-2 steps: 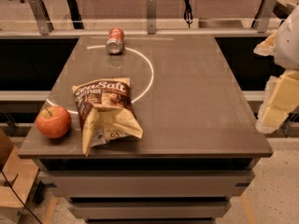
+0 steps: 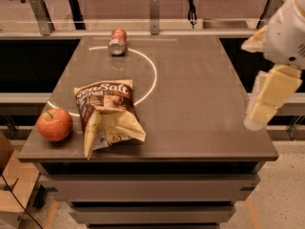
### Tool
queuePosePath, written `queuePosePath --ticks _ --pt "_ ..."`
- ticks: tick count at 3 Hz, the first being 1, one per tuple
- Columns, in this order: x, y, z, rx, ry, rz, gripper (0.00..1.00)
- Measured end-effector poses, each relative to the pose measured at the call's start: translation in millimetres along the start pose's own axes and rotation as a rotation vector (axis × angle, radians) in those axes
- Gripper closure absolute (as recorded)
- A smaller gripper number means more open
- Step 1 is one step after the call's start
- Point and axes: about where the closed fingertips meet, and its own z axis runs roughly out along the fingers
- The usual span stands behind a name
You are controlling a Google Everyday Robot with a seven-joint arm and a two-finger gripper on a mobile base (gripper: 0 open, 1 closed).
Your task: Pick apple
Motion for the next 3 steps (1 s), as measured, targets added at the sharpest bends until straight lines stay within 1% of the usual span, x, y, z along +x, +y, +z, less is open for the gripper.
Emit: queuePosePath --ticks 1,2,3 --pt "-58.3 10.8 8.1 -0.063 -0.121 -0.084 0.00" --pt "-97.9 19.7 12.1 -0.108 -0.205 -0.141 0.00" --pt "-169.6 36.3 14.2 -0.177 -0.340 -0.241 0.00"
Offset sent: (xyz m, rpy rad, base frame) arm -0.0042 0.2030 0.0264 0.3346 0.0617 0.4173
